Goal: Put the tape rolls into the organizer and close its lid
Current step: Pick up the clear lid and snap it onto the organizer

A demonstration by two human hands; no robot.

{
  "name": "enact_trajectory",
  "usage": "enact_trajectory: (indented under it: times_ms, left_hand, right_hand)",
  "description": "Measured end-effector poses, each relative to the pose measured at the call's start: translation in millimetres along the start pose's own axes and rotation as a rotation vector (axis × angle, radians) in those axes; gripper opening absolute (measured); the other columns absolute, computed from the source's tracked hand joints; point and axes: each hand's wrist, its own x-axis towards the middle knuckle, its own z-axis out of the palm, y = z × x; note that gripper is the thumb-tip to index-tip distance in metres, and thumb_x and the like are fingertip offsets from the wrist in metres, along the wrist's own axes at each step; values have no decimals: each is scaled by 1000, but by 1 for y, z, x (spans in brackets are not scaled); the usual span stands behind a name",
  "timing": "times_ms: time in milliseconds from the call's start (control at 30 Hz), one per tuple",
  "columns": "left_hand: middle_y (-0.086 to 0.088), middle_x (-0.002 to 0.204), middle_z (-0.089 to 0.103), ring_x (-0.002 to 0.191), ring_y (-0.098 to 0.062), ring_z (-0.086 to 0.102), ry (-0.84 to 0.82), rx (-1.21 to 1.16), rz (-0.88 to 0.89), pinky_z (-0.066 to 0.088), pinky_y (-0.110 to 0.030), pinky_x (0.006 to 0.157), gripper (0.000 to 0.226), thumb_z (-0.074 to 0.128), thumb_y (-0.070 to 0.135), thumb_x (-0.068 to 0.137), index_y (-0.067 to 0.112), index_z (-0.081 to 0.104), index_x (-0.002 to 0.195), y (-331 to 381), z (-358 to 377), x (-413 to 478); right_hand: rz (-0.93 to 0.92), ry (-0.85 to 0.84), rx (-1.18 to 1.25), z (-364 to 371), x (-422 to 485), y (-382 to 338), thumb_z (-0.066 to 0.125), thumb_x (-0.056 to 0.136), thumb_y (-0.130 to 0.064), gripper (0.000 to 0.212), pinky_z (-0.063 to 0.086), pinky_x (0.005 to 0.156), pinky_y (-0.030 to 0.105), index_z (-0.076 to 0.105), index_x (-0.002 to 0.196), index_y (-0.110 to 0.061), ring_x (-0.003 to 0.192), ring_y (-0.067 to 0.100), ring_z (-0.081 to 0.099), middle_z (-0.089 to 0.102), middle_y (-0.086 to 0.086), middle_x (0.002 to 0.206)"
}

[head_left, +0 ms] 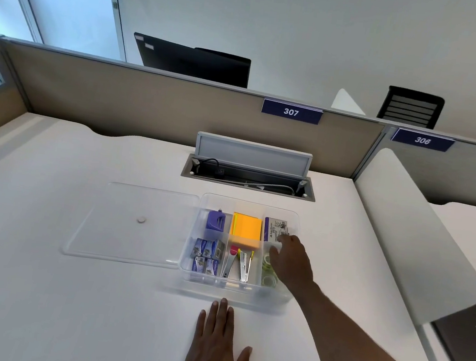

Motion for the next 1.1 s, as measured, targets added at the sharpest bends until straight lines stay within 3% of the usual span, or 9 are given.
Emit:
enact_trajectory:
  times_ms: [200,300,400,467,600,700,767,900,1100]
  left_hand:
    - [-13,133,58,126,-26,43,17,-33,-5,14,-38,110,80,43,70,78,6,66,119,0,-4,3]
    - [2,111,71,102,-15,65,165,-151,-75,43,-28,95,66,32,67,89,18,74,103,-12,-17,11]
    - [3,98,72,84,-14,68,382,-427,-392,53,-28,78,24,63,39,87,20,72,97,-29,-52,21]
    - [-2,95,72,81,-19,65,479,-621,-692,48,-29,76,10,64,24,88,19,72,93,-41,-79,30]
    - [-6,84,69,86,-31,61,565,-673,-940,43,-35,77,22,54,28,93,15,70,86,-71,-109,41]
    - [-10,89,71,90,-33,63,480,-807,-1108,48,-41,85,54,46,54,88,5,67,93,-108,-93,52]
    - [-10,75,72,78,-32,67,468,-970,-1173,53,-44,84,72,43,69,76,3,68,82,-138,-78,64]
    - [-8,43,60,52,-27,59,512,-1267,-1238,55,-48,79,59,65,53,79,1,61,51,-150,-111,79]
    - [-11,43,61,44,-27,58,434,-1307,-1272,59,-47,75,44,71,34,81,1,60,55,-174,-143,92]
  right_hand:
    - [-199,-27,-21,1,5,-6,56,89,-33,43,48,94,38,53,123,-7,115,30,51,57,14,123]
    - [-266,-44,-2,1,14,-15,56,89,-33,44,46,93,37,52,125,-7,114,29,52,57,14,122]
    - [-315,-92,16,0,25,-25,54,90,-33,45,44,94,36,50,127,-8,115,28,50,55,12,124]
    - [-343,-110,30,-1,35,-37,53,90,-33,46,44,94,36,49,128,-8,115,28,50,54,12,126]
    - [-403,-161,75,7,48,-69,52,91,-29,45,42,97,38,49,130,-7,119,29,49,54,13,128]
    - [-425,-239,94,20,54,-96,51,90,-32,47,41,100,36,47,132,-10,121,27,47,52,11,131]
    - [-446,-284,81,29,60,-116,50,91,-34,49,40,102,37,45,134,-11,125,27,44,49,10,135]
    - [-432,-318,67,49,75,-149,50,91,-34,47,40,103,37,45,133,-11,126,27,44,49,10,134]
    - [-428,-368,-34,80,104,-201,52,89,-31,48,41,100,39,44,132,-10,123,31,45,48,14,132]
